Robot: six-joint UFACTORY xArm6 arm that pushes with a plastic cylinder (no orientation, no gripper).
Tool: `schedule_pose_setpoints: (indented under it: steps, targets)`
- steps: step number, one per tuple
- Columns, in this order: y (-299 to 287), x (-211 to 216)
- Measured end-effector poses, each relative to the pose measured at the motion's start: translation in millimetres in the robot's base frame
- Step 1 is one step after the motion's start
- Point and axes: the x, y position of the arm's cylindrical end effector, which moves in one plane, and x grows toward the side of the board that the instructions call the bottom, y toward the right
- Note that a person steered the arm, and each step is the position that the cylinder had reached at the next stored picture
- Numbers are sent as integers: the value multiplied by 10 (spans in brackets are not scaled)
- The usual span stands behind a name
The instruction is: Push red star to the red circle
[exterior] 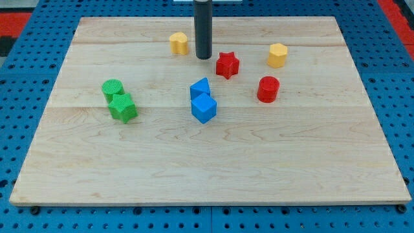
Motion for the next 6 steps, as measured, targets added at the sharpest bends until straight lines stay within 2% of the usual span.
schedule_pose_setpoints:
  steps: [3, 5, 6]
  targets:
    - [425, 327]
    - [449, -25]
    - [543, -13]
